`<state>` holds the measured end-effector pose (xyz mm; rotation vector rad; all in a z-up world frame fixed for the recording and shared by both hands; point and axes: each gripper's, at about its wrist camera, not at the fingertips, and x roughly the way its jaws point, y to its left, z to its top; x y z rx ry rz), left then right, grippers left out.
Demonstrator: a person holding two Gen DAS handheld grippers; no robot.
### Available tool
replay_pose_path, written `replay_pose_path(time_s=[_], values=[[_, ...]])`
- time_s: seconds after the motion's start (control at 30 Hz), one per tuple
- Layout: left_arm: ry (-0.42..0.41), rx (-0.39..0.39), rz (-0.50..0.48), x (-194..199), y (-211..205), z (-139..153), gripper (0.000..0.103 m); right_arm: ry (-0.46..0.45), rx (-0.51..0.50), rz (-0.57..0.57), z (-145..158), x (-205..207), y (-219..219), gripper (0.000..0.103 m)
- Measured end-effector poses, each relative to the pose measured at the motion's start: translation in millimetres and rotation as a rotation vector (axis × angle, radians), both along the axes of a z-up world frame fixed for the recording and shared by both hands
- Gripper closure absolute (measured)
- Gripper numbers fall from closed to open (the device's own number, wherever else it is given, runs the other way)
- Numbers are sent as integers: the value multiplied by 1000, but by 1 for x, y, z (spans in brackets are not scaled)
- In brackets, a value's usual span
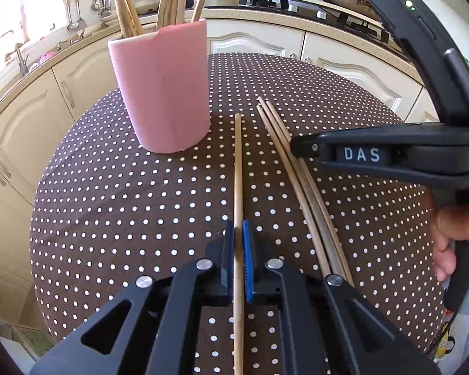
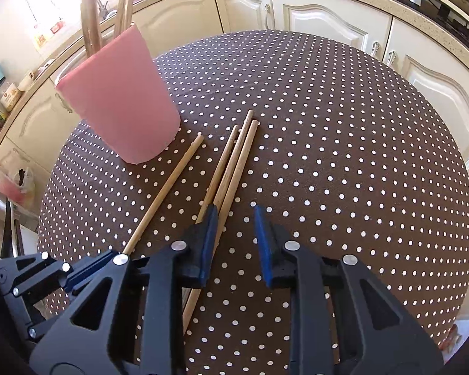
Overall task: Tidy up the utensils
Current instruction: 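Close the right gripper on one chopstick from the pile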
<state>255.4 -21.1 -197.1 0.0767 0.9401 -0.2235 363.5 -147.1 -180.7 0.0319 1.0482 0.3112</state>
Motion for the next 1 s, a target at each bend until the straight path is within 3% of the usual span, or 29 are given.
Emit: replay_pose_path(time_s=[0.2,0.5,0.77,0.87,1.0], values=[[31,-11,6,23,-4,3,97,43,-43,15,4,22,7,80],[65,41,-2,57,-17,5,96,115,-91,89,3,45,7,80],[68,73,7,79,-29,6,96,123,-153,115,-2,48,19,80],[65,85,3,88,-34,6,96,111,-207,122,-3,44,23,87],[73,83,-4,96,-38,5,96,113,-205,140,-4,41,23,91]])
